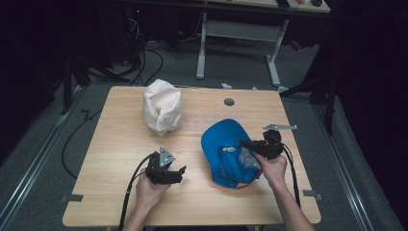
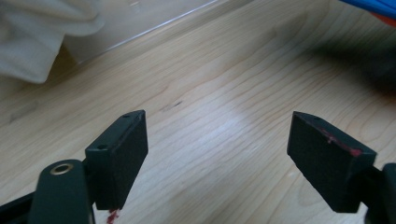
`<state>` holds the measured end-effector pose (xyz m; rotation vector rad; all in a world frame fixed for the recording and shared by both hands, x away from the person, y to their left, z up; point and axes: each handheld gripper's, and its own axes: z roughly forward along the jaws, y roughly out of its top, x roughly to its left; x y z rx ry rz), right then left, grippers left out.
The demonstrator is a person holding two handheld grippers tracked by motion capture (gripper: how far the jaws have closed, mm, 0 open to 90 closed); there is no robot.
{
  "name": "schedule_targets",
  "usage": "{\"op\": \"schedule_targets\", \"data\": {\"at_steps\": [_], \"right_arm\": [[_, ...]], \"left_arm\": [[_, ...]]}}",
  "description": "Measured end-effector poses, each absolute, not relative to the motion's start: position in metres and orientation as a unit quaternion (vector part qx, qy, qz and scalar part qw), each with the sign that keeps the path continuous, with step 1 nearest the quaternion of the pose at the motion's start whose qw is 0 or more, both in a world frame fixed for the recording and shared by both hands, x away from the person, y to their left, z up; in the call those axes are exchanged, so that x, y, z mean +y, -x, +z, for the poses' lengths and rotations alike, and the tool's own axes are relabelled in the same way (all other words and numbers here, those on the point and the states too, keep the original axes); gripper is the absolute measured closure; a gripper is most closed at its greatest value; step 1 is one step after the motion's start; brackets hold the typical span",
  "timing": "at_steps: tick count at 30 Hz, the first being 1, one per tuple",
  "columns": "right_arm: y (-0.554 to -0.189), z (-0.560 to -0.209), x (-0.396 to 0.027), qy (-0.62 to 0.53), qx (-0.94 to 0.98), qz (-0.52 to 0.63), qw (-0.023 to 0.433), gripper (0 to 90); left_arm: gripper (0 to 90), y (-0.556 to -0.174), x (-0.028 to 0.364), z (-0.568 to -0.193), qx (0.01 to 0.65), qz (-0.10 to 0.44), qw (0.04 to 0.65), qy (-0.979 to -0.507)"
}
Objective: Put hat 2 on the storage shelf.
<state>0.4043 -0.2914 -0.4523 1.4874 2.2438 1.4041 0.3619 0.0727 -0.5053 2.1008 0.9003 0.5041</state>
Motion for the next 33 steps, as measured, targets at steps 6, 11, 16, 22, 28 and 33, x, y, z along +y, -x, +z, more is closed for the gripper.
{"op": "schedule_targets", "data": {"at_steps": [6,11,16,22,28,33], "right_arm": [[-0.407,-0.445,-0.281,-0.48,0.743,0.462,0.051,86.1],[-0.409,-0.441,-0.273,-0.476,0.743,0.469,0.048,86.1],[-0.412,-0.438,-0.267,-0.473,0.745,0.467,0.046,86.1],[-0.415,-0.437,-0.259,-0.471,0.745,0.47,0.042,86.1],[-0.418,-0.441,-0.253,-0.478,0.744,0.466,0.035,86.0],[-0.42,-0.444,-0.25,-0.481,0.746,0.46,0.037,86.0]], "left_arm": [[19.2,-0.366,0.058,-0.499,0.339,0.196,0.399,-0.829],[18.6,-0.368,0.05,-0.496,0.331,0.194,0.405,-0.83],[18.3,-0.368,0.045,-0.498,0.327,0.192,0.403,-0.833],[18.0,-0.368,0.039,-0.498,0.324,0.189,0.406,-0.833],[18.0,-0.369,0.037,-0.499,0.326,0.186,0.407,-0.833],[18.3,-0.368,0.038,-0.496,0.328,0.184,0.415,-0.828]]}}
